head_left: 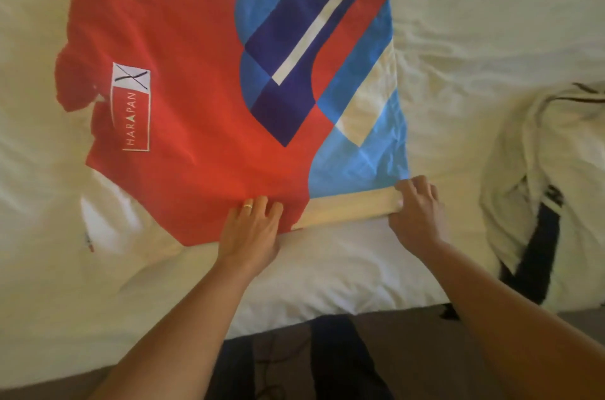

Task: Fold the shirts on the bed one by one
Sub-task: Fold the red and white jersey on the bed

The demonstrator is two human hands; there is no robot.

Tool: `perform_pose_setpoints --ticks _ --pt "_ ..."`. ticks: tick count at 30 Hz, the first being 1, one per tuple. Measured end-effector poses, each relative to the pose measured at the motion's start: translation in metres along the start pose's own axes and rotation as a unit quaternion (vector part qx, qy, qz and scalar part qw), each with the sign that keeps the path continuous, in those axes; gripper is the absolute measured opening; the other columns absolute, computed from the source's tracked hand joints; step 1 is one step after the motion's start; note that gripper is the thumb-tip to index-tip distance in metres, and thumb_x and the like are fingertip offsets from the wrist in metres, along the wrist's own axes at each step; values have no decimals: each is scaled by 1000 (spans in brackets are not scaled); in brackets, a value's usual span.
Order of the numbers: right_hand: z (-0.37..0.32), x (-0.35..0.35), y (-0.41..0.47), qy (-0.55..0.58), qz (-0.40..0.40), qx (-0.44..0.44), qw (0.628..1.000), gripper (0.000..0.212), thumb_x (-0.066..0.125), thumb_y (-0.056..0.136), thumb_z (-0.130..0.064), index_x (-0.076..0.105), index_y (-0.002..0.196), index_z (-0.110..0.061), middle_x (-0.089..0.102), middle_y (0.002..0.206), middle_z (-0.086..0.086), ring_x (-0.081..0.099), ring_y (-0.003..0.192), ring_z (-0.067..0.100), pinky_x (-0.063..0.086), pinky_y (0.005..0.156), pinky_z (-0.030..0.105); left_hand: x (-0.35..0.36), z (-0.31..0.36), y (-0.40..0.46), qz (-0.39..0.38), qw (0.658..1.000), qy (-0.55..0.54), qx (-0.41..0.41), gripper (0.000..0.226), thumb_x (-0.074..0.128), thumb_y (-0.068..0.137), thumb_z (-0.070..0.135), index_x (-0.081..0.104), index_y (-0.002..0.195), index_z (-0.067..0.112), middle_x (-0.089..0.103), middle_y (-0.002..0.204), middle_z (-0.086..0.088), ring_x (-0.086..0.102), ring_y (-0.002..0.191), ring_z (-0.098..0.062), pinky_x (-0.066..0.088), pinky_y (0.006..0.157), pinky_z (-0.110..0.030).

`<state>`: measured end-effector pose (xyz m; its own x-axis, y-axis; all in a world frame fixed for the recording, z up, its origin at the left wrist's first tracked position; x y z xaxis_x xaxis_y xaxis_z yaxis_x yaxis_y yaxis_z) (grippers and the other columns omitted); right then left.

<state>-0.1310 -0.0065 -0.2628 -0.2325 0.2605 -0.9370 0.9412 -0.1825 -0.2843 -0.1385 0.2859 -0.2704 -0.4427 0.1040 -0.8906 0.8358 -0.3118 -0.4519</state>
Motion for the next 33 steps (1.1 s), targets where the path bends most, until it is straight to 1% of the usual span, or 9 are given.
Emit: perform_pose_setpoints --ticks 4,8,10,13,16,21,25,30,33 --pt "3 -17 -4 -10 50 -86 995 33 65 50 7 61 81 -4 55 91 15 52 80 39 44 61 42 3 32 21 -21 999 -28 11 45 86 64 38 60 97 21 59 89 -5 62 76 -33 47 57 -37" --pt "25 -9 -19 -82 33 -100 991 26 61 55 10 61 76 -5 52 86 14 49 74 35 42 58 39 13 41 17 -55 997 -56 -7 31 59 94 32 54 124 25 58 116 -2 59 106 -32 51 74 -40" --pt "39 3 -29 -128 -61 -73 987 27 66 65 8 65 87 -8 55 91 13 56 79 36 48 61 41 15 45 13 -55 997 -61 -4 30 54 96 26 55 126 23 58 117 -4 59 107 -33 51 74 -41" --pt "51 13 -42 -121 -188 -14 975 42 51 87 -8 58 126 -21 57 117 6 61 104 33 50 80 38 16 51 9 -56 996 -76 1 32 55 94 24 54 126 21 57 115 -5 60 105 -33 51 73 -42" --pt "45 8 -43 -106 -181 37 977 41 48 89 -13 59 127 -20 56 117 5 60 104 31 49 81 37 18 47 2 -57 989 -137 3 30 57 89 26 51 117 20 51 113 -4 57 106 -33 48 75 -41" --pt "17 5 -58 8 -71 143 987 32 51 89 -12 64 118 -7 54 118 10 49 109 32 48 85 42 5 -1 -25 72 961 -265 -42 28 70 79 23 60 104 17 55 107 -5 58 93 -35 49 76 -42" --pt "-68 30 -81 55 -67 66 994 31 54 91 -14 67 119 -8 59 120 7 52 112 28 49 89 40 0 -91 -63 178 943 -243 -144 32 75 76 17 66 106 14 61 107 -10 62 84 -39 51 75 -45" --pt "-206 72 -107 146 -102 -24 984 11 59 85 -9 69 86 -5 64 89 8 59 79 29 51 69 41 16 -219 -112 185 884 -266 -337 41 71 81 21 60 120 13 54 126 -15 52 113 -42 44 92 -51" --pt "-275 94 -117 220 -124 30 967 22 57 89 -16 56 69 -7 55 67 3 50 65 26 40 59 39 38 -267 -125 153 790 -414 -426 42 68 85 25 55 123 11 55 123 -15 55 110 -39 44 86 -39"
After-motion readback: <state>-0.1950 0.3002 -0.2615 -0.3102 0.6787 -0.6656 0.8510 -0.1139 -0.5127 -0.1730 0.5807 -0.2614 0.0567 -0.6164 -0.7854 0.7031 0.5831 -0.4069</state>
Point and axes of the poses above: each hand's wrist, its own y-axis towards the middle knuckle, its own x-axis out of the palm, z = x × y, the point moved 6 cm from there along y, towards the middle knuckle
